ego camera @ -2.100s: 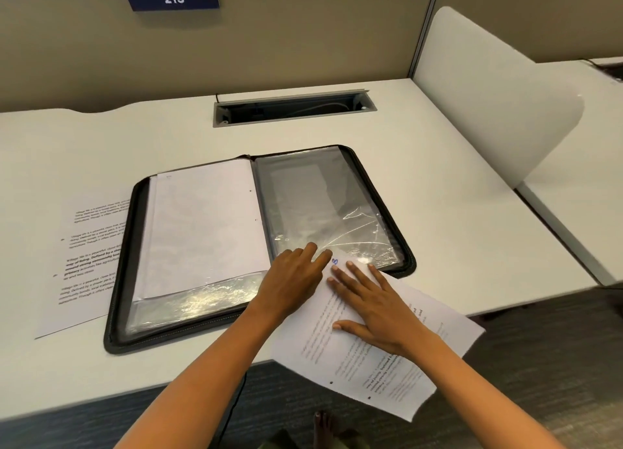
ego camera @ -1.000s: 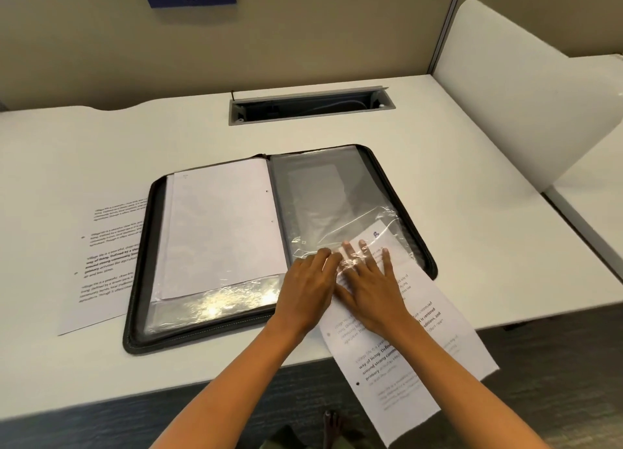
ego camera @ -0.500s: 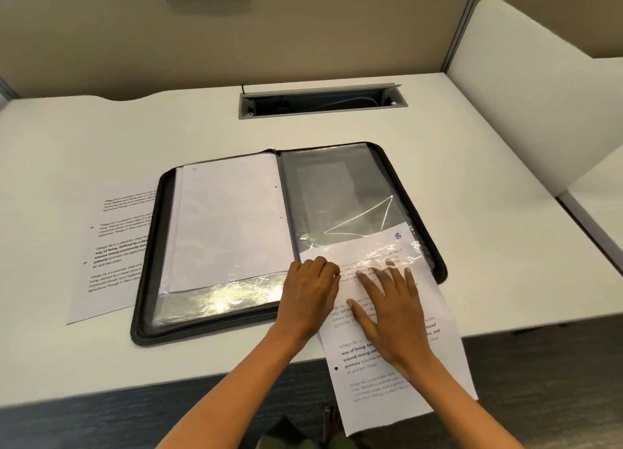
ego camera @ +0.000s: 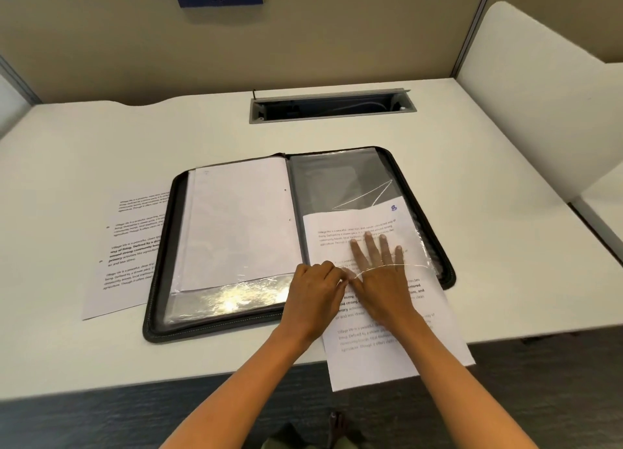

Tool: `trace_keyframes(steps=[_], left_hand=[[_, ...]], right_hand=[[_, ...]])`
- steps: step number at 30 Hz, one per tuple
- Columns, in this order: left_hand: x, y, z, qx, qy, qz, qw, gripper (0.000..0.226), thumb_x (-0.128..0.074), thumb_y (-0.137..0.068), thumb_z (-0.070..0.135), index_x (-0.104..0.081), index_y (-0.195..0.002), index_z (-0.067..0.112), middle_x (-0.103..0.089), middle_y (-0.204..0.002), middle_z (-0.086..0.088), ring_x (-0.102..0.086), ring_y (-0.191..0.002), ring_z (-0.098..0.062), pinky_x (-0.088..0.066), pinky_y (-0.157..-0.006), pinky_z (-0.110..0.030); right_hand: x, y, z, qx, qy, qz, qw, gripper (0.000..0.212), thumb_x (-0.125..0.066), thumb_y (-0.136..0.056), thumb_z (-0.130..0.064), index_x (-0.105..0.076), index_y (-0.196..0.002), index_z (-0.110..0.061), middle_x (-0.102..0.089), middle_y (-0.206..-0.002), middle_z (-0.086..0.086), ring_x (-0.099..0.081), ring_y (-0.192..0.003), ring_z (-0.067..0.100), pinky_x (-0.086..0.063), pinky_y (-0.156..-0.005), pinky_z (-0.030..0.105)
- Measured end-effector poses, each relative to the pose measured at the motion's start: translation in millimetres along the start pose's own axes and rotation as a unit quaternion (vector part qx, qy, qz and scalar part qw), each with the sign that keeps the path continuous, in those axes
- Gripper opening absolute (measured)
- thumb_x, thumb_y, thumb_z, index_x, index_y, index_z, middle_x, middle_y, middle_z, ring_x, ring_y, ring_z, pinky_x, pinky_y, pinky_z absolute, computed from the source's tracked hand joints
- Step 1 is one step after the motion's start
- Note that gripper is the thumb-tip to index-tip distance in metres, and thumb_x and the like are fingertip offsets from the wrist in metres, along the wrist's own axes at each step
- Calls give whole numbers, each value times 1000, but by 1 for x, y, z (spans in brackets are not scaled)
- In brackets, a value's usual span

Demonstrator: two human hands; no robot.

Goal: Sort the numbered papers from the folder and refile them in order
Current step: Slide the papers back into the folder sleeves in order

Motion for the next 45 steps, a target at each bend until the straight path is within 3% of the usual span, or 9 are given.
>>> trace_keyframes(steps=[7,12,17,22,28,35,38,40,45], left_hand=[[0,0,-1,9,13,2,1000,14,-78,-74,12,-68,-84,13,-67,-78,1,-62,-64,-17,-50,-61,-31],[-1,0,0,14,15,-2,1000,16,-78,-74,12,-68,-86,12,-68,-81,0,-63,-67,-18,-52,-62,-33],[1,0,0,11,2,-18,1000,9,-74,-78,13,-69,-86,14,-68,-81,1,-63,-69,-18,-51,-64,-33],[3,-1,-1,12,-9,-14,1000,3,-66,-83,16,-68,-84,14,-68,-80,1,-62,-68,-19,-49,-63,-34],[6,-2,0,8,-1,-9,1000,8,-74,-77,11,-70,-83,13,-69,-79,1,-63,-66,-19,-51,-62,-32],[9,-2,-2,10,-8,-18,1000,6,-72,-78,14,-69,-84,14,-69,-80,1,-63,-66,-18,-51,-64,-32],[10,-2,-2,8,-10,-25,1000,5,-64,-80,18,-68,-82,15,-67,-78,3,-61,-64,-17,-48,-63,-31],[12,-3,-2,6,-10,-24,1000,5,-64,-81,18,-68,-81,16,-66,-76,4,-60,-63,-17,-48,-63,-31],[14,-2,-3,-3,-11,-24,1000,12,-75,-76,14,-68,-86,16,-66,-76,3,-60,-62,-18,-47,-62,-30]], right_hand=[[2,74,6,37,-74,140,987,52,-24,-100,-46,-58,-126,-16,-54,-136,9,-44,-131,26,-23,-115,46],[-6,79,18,58,3,57,997,59,-17,-100,-52,-37,-144,-18,-41,-148,9,-30,-139,23,-16,-111,43],[1,43,8,28,3,3,1000,73,-4,-97,-60,-35,-146,-16,-42,-147,11,-40,-135,28,-25,-115,45],[-2,6,7,45,-21,1,999,90,13,-85,-70,-21,-150,-19,-17,-157,7,-14,-146,28,0,-116,40],[10,46,1,0,-92,119,989,64,-19,-98,-54,-61,-124,-13,-58,-132,9,-51,-126,30,-36,-109,46],[3,54,-4,0,-7,33,999,80,-7,-95,-64,-51,-136,-11,-54,-136,11,-49,-129,28,-25,-115,41],[5,26,-5,23,-28,9,999,103,17,-80,-74,-29,-148,-13,-27,-154,10,-25,-143,27,-11,-118,43],[2,8,-3,34,-33,5,999,97,8,-80,-71,-22,-150,-12,-8,-156,8,-12,-146,30,-2,-118,43],[-1,-11,1,35,-37,13,999,78,-8,-100,-56,-50,-134,0,-44,-142,20,-42,-130,40,-9,-112,42]])
Point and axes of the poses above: each hand's wrist, its own y-axis away from the middle knuckle, its own x-axis out of the back of the hand, z = x × y, the point moved 1 cm from there along -y, towards the middle knuckle
